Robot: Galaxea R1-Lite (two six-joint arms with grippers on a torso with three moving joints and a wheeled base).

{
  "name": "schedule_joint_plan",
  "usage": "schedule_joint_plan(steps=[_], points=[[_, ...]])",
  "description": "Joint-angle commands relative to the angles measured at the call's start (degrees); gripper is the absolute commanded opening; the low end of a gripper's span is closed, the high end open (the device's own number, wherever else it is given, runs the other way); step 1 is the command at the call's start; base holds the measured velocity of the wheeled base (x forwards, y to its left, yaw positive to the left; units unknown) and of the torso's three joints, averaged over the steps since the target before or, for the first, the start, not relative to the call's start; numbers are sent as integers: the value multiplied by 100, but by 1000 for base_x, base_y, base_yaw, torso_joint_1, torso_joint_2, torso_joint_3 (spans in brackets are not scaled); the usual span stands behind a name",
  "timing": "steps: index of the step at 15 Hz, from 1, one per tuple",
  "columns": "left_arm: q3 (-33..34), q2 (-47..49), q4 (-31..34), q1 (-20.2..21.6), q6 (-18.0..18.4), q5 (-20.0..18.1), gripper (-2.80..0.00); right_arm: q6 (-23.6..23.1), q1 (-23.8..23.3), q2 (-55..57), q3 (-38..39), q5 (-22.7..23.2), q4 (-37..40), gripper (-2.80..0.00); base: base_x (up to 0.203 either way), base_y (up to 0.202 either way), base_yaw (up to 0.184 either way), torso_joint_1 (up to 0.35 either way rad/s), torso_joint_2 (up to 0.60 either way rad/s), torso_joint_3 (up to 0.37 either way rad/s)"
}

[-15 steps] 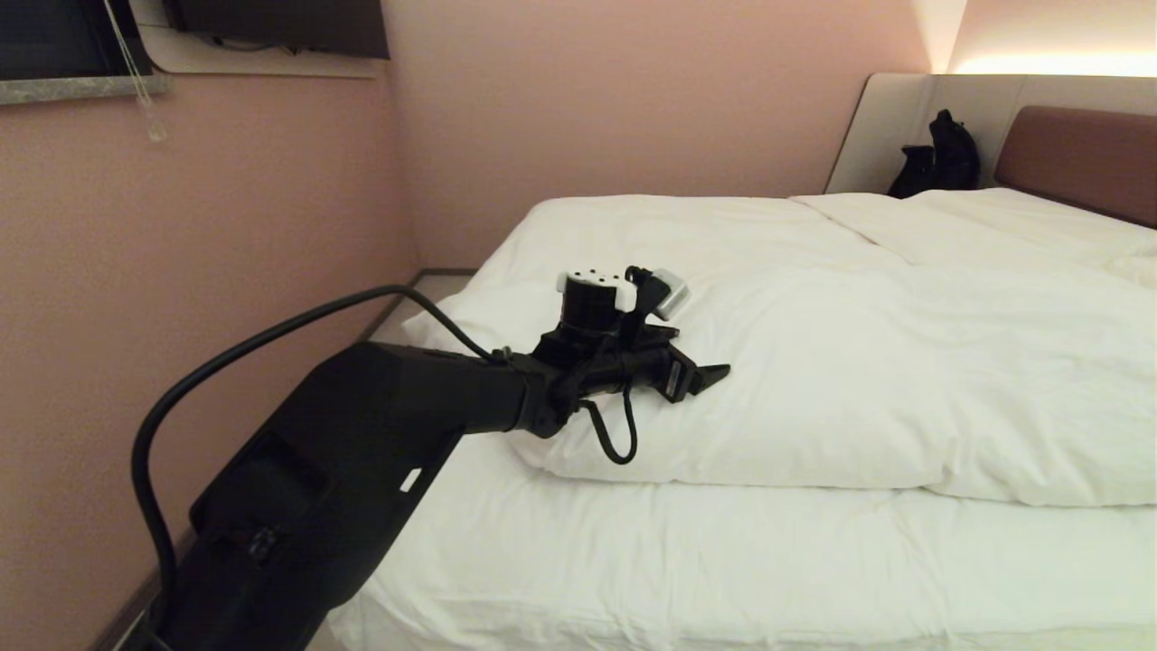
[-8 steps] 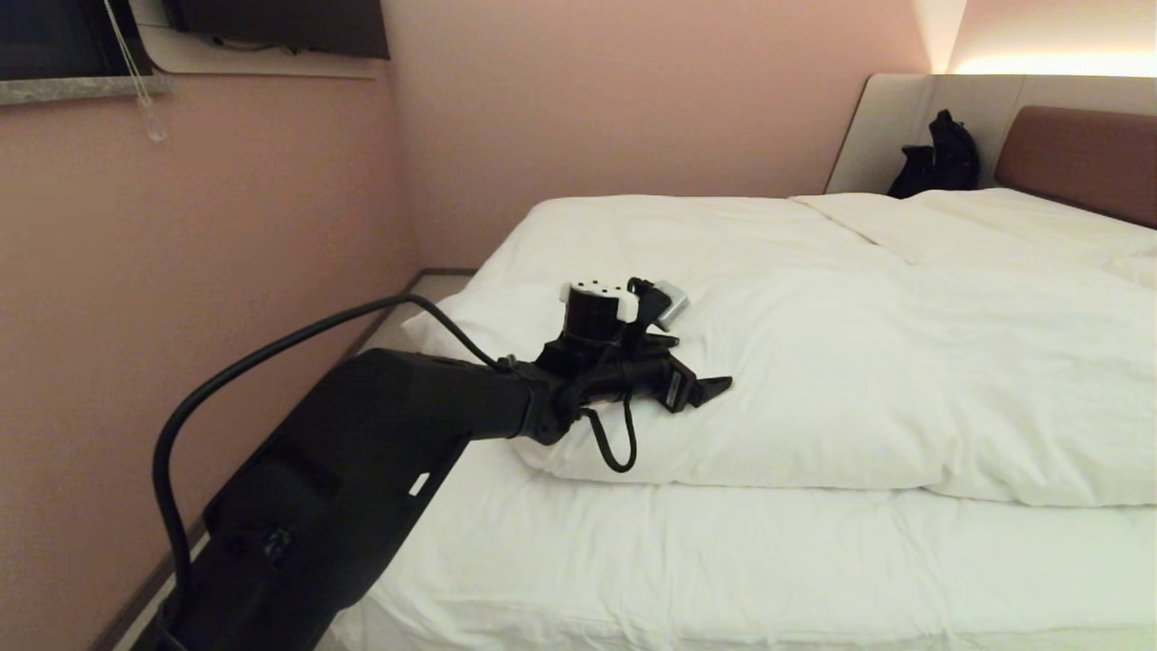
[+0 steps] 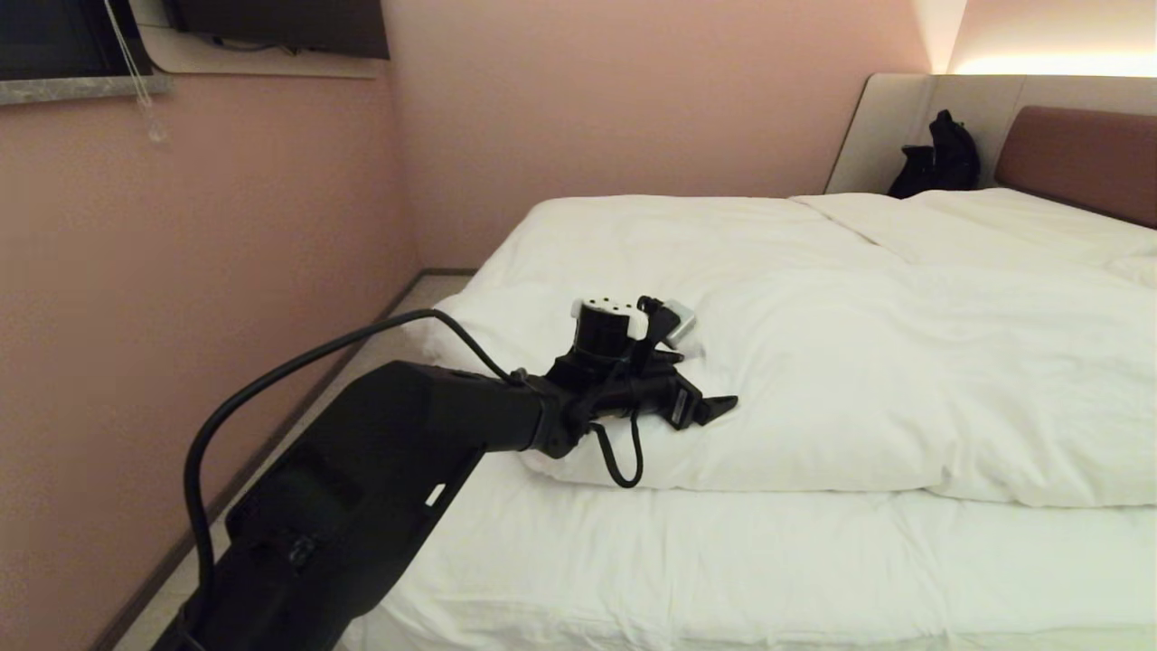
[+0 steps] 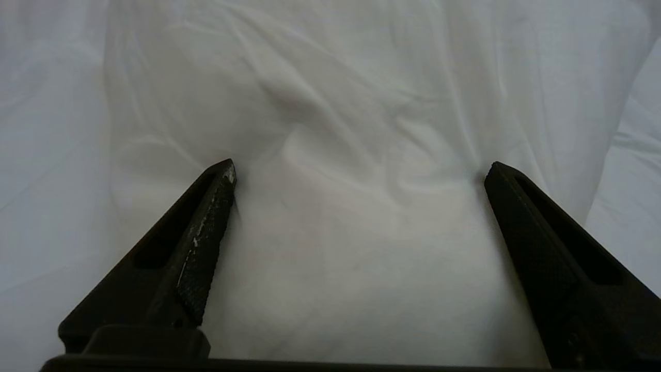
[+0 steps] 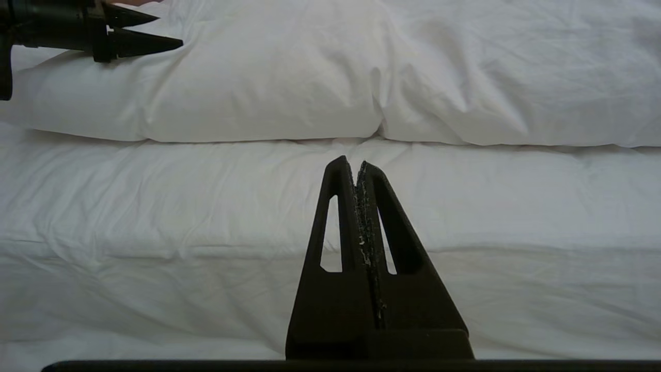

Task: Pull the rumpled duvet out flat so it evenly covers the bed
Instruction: Flatten the corners of the folded blanket

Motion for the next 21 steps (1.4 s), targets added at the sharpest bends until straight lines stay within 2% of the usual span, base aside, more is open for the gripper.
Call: schedule_joint_plan(steps=[1,7,8,17,21], points=[[1,76,-9,-4,10,-10,0,1,0,7,0,-2,-2,-280,0,0,0,0,0,0],[1,134,7,-4,9,18,0,-5,0,7,0,-2,-2,-280,0,0,0,0,0,0],[1,134,0,-4,16,25,-280,-5,0,7,0,-2,-2,-280,0,0,0,0,0,0],[1,116,-53,-4,16,69,-280,-5,0,7,0,-2,-2,-280,0,0,0,0,0,0],[207,-238,-88,-13,23,60,-280,-5,0,7,0,-2,-2,-280,0,0,0,0,0,0]])
